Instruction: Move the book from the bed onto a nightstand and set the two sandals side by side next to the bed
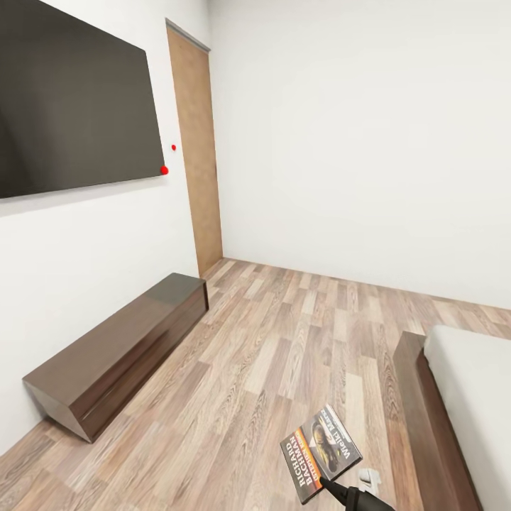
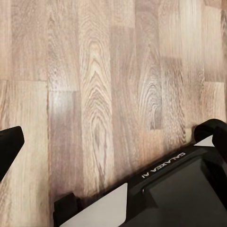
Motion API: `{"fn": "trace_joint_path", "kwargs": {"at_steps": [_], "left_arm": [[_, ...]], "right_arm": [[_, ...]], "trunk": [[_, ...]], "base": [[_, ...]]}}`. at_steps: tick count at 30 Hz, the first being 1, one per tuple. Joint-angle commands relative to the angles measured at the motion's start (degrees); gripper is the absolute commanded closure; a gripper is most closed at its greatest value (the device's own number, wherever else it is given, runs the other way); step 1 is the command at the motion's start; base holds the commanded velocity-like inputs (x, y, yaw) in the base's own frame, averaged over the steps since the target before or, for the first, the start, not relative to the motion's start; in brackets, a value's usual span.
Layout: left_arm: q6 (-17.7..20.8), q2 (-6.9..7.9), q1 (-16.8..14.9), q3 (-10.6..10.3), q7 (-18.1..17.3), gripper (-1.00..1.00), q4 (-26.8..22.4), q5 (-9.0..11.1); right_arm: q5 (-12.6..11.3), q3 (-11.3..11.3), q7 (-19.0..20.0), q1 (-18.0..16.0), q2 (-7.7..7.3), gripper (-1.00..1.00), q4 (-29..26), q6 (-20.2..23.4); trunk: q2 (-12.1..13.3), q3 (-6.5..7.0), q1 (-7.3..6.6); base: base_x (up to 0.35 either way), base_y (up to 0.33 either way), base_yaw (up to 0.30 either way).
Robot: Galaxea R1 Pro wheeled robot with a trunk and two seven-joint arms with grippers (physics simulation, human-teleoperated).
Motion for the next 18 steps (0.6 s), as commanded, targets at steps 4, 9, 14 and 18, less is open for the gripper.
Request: {"fn": "trace_joint_path", "kwargs": {"at_steps": [4, 9, 14, 18], "left_arm": [[-0.6, -0.02, 0.0, -0.2, 0.1, -1.00, 0.0, -0.6], [-0.6, -0.03, 0.0, -0.2, 0.1, -1.00, 0.0, -0.6], [-0.6, -0.05, 0.0, -0.2, 0.1, -1.00, 0.0, -0.6], [-0.6, -0.07, 0.0, -0.3, 0.1, -1.00, 0.1, -0.6]], "right_arm": [[0.5, -0.5, 0.1, 0.0, 0.00, 1.00, 0.0, -0.5], [0.5, -0.5, 0.1, 0.0, 0.00, 1.00, 0.1, -0.5], [0.5, -0.5, 0.1, 0.0, 0.00, 1.00, 0.1, -0.5], [0.5, -0.5, 0.2, 0.0, 0.00, 1.00, 0.1, -0.5]], "trunk": [[0.0, -0.06, 0.01], [0.0, -0.06, 0.01], [0.0, -0.06, 0.01], [0.0, -0.06, 0.01]], "base": [[0.214, 0.000, 0.000], [0.306, 0.000, 0.000], [0.321, 0.000, 0.000], [0.320, -0.014, 0.000]]}}
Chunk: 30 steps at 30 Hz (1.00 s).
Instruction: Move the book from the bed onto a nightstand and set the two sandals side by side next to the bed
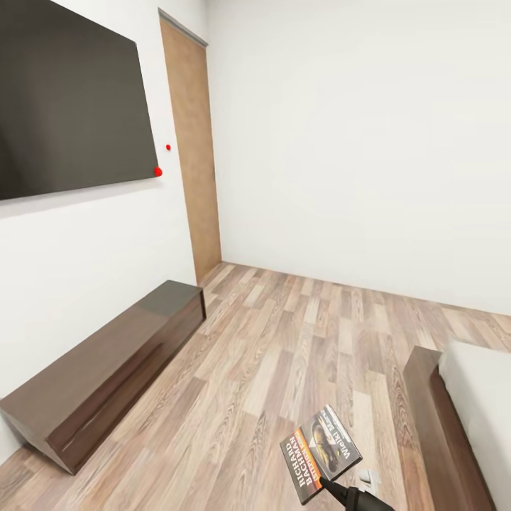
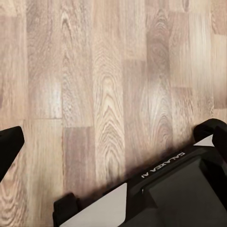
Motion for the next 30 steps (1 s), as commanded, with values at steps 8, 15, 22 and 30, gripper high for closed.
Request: {"fn": "trace_joint_path", "kwargs": {"at_steps": [8, 15, 22, 30], "left_arm": [[-0.6, 0.01, 0.0, -0.2, 0.1, -1.00, 0.0, -0.6], [-0.6, 0.01, 0.0, -0.2, 0.1, -1.00, 0.0, -0.7], [-0.5, -0.91, 0.3, -0.2, 0.0, -1.00, 0.0, -0.7], [-0.5, -1.12, 0.7, -0.2, 0.0, -1.00, 0.0, -0.7]], "right_arm": [[0.5, -0.6, 0.2, 0.0, 0.00, 1.00, 0.0, -0.5], [0.5, -0.6, 0.2, 0.0, 0.00, 1.00, 0.0, -0.5], [0.5, -0.6, 0.3, 0.0, 0.00, 1.00, 0.0, -0.5], [0.5, -0.6, 0.3, 0.0, 0.00, 1.00, 0.0, -0.5]], "trunk": [[0.0, -0.06, 0.03], [0.0, 0.05, 0.03], [0.0, 0.41, 0.03], [0.0, 0.89, 0.03]], "base": [[0.194, -0.047, 0.000], [0.010, -0.003, -0.054], [0.000, 0.000, -0.216], [0.000, 0.000, -0.204]]}}
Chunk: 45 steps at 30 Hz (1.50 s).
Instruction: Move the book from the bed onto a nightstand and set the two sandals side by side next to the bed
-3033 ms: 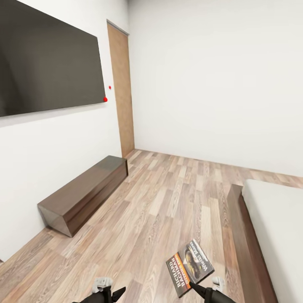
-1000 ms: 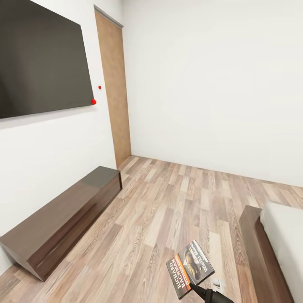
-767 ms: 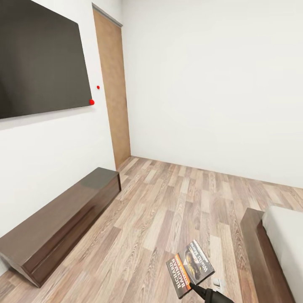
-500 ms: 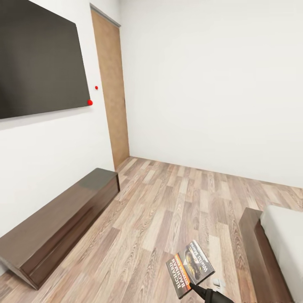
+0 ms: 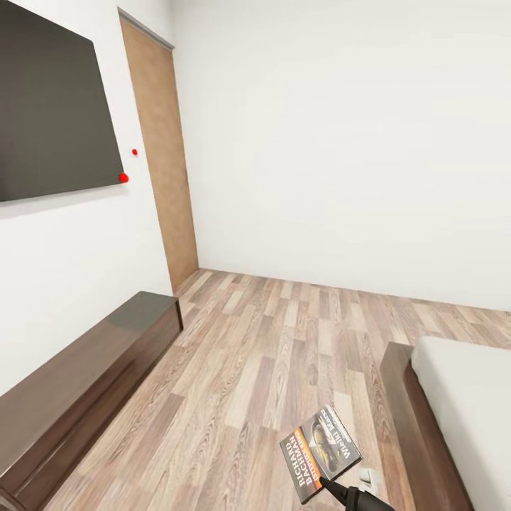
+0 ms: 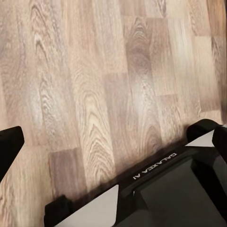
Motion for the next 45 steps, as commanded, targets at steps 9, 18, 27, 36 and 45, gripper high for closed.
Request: {"fn": "trace_joint_path", "kwargs": {"at_steps": [9, 18, 27, 36, 45], "left_arm": [[-0.5, 0.01, 0.0, -0.2, 0.1, -1.00, 0.0, -0.6], [-0.6, 0.01, 0.0, -0.2, 0.1, -1.00, -0.1, -0.6], [-0.6, 0.01, 0.0, -0.2, 0.1, -1.00, 0.0, -0.7], [-0.6, 0.01, 0.0, -0.2, 0.1, -1.00, -0.1, -0.6], [-0.6, 0.01, 0.0, -0.2, 0.1, -1.00, -0.1, -0.6]], "right_arm": [[0.6, -0.5, 0.0, -0.1, 0.00, 1.00, 0.1, -0.5], [0.6, -0.5, 0.0, -0.1, 0.00, 1.00, 0.1, -0.5], [0.6, -0.4, 0.0, -0.1, 0.00, 1.00, 0.1, -0.5], [0.6, -0.4, 0.0, -0.1, 0.00, 1.00, 0.1, -0.5], [0.5, -0.4, 0.0, -0.1, 0.00, 1.00, 0.1, -0.5]], "trunk": [[0.0, 0.28, 0.00], [0.0, 0.29, 0.00], [0.0, 0.29, 0.00], [0.0, 0.29, 0.00], [0.0, 0.29, 0.00]], "base": [[0.000, 0.000, -0.113], [0.000, 0.000, -0.006], [0.000, 0.000, -0.160], [0.000, 0.000, -0.148], [0.221, 0.000, -0.004]]}}
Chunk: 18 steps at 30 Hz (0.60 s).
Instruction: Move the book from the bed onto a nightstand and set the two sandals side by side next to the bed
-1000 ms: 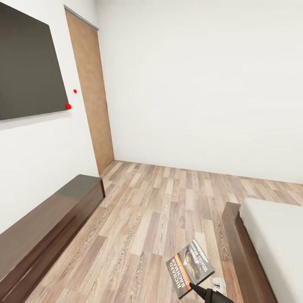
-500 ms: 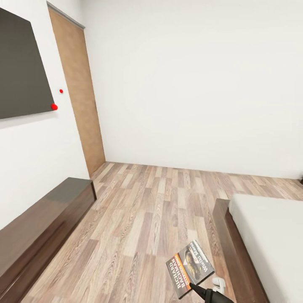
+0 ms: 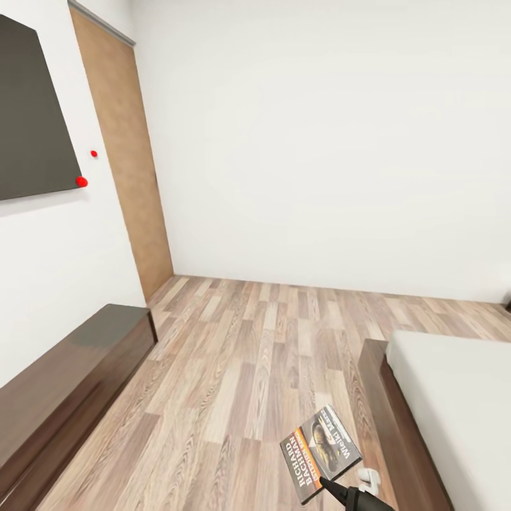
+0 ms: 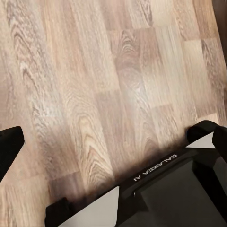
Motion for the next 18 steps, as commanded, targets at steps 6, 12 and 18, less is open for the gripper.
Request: {"fn": "trace_joint_path", "kwargs": {"at_steps": [6, 12, 18], "left_arm": [[-0.5, 0.02, 0.0, -0.2, 0.1, -1.00, 0.0, -0.6], [-0.6, 0.02, 0.0, -0.2, 0.1, -1.00, 0.0, -0.6], [-0.6, 0.02, 0.0, -0.2, 0.0, -1.00, 0.0, -0.6]], "right_arm": [[0.5, -0.5, 0.1, 0.0, 0.00, 1.00, 0.1, -0.5], [0.5, -0.5, 0.1, 0.0, 0.00, 1.00, 0.1, -0.5], [0.5, -0.5, 0.1, 0.0, 0.00, 1.00, 0.1, -0.5]], "trunk": [[0.0, -0.06, 0.03], [0.0, -0.06, 0.03], [0.0, -0.06, 0.03]], "base": [[0.320, 0.000, 0.000], [0.297, 0.000, 0.000], [0.281, 0.000, 0.000]]}}
